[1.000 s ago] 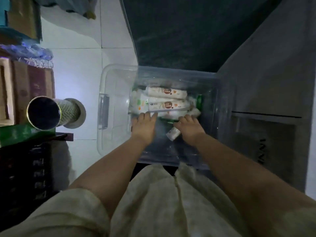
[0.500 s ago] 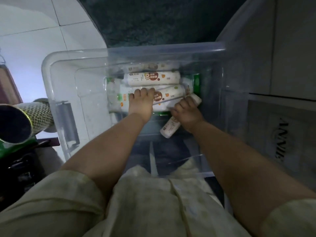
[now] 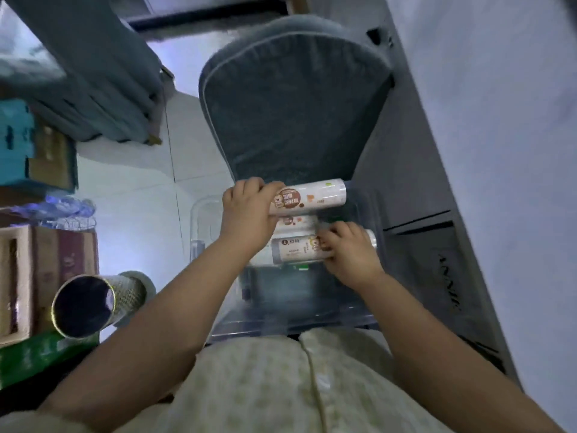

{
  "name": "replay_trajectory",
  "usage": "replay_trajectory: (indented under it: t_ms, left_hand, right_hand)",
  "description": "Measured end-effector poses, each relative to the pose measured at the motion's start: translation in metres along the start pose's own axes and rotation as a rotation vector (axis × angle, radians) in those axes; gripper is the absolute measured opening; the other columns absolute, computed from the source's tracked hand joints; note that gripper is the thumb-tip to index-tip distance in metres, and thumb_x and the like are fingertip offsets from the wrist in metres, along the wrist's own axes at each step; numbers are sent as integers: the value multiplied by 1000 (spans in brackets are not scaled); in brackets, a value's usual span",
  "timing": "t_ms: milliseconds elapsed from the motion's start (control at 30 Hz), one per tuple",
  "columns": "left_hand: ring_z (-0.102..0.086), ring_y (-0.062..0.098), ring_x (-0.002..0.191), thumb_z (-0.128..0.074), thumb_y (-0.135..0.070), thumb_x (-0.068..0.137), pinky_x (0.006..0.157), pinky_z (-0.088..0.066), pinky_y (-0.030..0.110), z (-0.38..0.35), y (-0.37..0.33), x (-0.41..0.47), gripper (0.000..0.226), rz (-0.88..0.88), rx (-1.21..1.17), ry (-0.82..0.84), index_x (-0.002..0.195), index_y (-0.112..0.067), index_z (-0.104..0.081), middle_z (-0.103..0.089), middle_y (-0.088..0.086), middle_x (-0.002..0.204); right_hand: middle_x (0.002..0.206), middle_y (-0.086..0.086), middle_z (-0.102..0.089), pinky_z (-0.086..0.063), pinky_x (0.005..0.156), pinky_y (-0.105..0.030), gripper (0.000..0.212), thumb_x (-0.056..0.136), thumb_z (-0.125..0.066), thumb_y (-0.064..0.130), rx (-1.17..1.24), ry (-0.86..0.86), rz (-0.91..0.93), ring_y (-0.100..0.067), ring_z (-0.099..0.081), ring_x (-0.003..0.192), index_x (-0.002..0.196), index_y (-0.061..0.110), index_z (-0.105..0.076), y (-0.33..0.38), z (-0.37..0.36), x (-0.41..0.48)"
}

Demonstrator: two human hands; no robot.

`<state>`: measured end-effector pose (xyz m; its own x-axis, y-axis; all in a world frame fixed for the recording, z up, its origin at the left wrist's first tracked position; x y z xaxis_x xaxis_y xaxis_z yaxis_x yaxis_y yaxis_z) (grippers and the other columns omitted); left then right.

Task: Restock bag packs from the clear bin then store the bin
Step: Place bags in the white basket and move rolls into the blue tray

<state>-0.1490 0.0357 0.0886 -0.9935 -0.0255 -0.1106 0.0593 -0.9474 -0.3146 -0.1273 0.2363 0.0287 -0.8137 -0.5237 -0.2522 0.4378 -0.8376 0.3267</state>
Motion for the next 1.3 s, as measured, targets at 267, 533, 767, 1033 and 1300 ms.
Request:
replay_trajectory:
  t_ms: [267,533,767,1033,1300]
  left_hand:
    - [-40,25,109,-74,-23,72,91,-28,39,57,-41,-21,58,-302,-113,-4,124,-36,-53,-53,-1,114]
    - [-41,23,110,-73,-26,73,96,-28,40,38,-131,-103,58,-775,-124,111,126,-36,-53,-53,-3,114]
    - [-45,25,106,-75,-24,69,93,-31,41,46,-242,-210,57,-1153,-166,103,123,-31,-58,-57,1,111]
    - [-43,23,108,-71,-21,73,96,-31,40,44,-371,-412,56,-1501,-263,119,125,-34,-54,-55,-2,115]
    - [-43,24,112,-74,-28,74,98,-28,40,22,-459,-659,57,-1678,-392,224,127,-32,-54,-55,0,118]
  right_hand:
    - [108,-8,-57,-40,89,-45,58,63,-73,22,-50,-304,-313,-33,-51,101,119,20,-58,63,52,-67]
    - [102,-6,-58,-45,82,-44,54,63,-78,27,-38,-500,-730,-30,-53,95,115,22,-61,113,28,-204]
    - [101,0,-61,-44,82,-40,52,57,-81,22,-80,-722,-1058,-26,-56,92,106,23,-61,144,33,-365]
    - [103,-6,-61,-43,91,-44,58,57,-79,14,-153,-895,-1387,-30,-55,97,113,20,-64,193,16,-569]
    - [110,-3,-58,-29,97,-38,54,64,-75,17,-211,-894,-1683,-28,-48,107,116,25,-63,266,-26,-813]
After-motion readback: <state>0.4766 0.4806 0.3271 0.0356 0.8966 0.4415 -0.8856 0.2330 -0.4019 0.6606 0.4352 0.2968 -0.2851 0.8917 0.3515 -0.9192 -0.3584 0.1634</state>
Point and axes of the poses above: each hand's wrist, its own x-axis towards the middle knuckle, its own z-axis out of the back of the hand, y = z × x, the point moved 5 cm from there along x, towards the middle knuckle
